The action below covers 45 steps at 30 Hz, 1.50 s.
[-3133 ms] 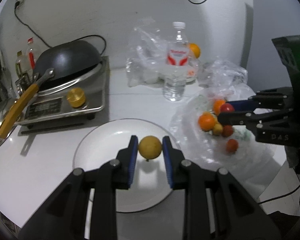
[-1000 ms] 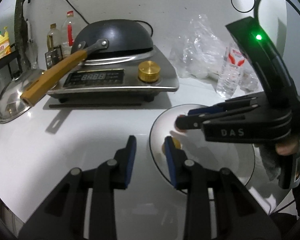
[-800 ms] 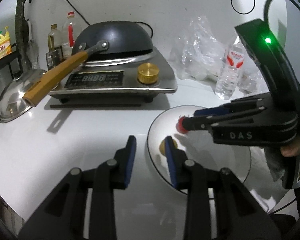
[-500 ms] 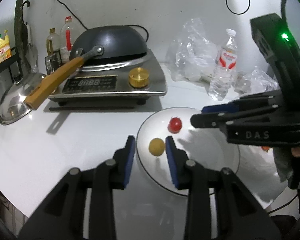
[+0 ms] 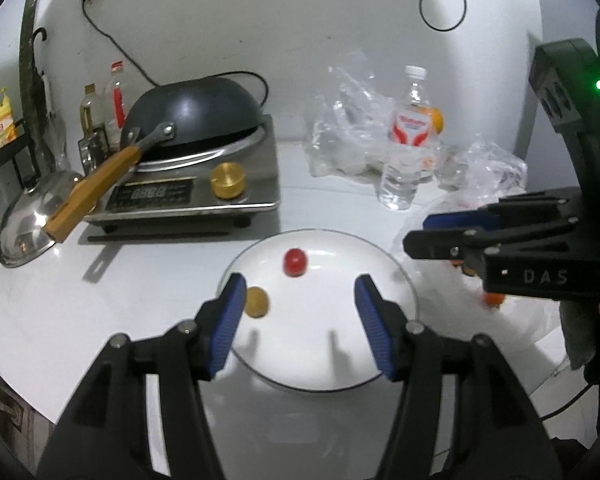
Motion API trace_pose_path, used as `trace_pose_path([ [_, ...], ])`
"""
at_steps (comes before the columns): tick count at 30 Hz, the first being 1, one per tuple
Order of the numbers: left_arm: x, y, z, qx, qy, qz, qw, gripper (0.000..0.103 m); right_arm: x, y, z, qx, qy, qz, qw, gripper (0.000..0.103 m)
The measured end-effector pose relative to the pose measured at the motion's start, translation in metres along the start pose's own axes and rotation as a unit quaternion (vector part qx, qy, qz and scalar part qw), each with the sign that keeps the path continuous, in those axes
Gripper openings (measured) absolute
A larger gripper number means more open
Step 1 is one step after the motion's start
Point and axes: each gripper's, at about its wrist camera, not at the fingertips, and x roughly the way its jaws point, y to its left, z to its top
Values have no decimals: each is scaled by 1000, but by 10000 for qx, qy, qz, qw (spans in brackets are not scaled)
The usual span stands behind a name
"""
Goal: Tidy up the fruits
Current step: 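Open the left gripper onto the plate while the right gripper releases the tomato beside it, then move both open grippers back to the fruit pile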
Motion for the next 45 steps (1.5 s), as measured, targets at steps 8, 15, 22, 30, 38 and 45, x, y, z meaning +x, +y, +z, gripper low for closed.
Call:
trace_pose_path([
  [8,-8,-29,8,63,-30,-50,10000,58,-34,-24,-18,108,-186,-129,9997,30],
  [15,-11,-53,14,193,4,-12,9998,58,-57,-48,-38,232,-331,-206,9990,31],
  [22,-14,-87,24,505,-31,44,9987,58,-74,-79,-61,480,-452,-251,9975,31],
  [30,-4,-130,26,729,50,-70,9973,58,-87,-111,-87,606,-473,-303,9966,32],
  [38,11,-166,24,973,211,-151,9949,58,-94,-142,-103,767,-493,-368,9952,32],
  [45,29,-187,24,1045,365,-207,9936,58,-91,-161,-112,864,-434,-304,9949,32],
])
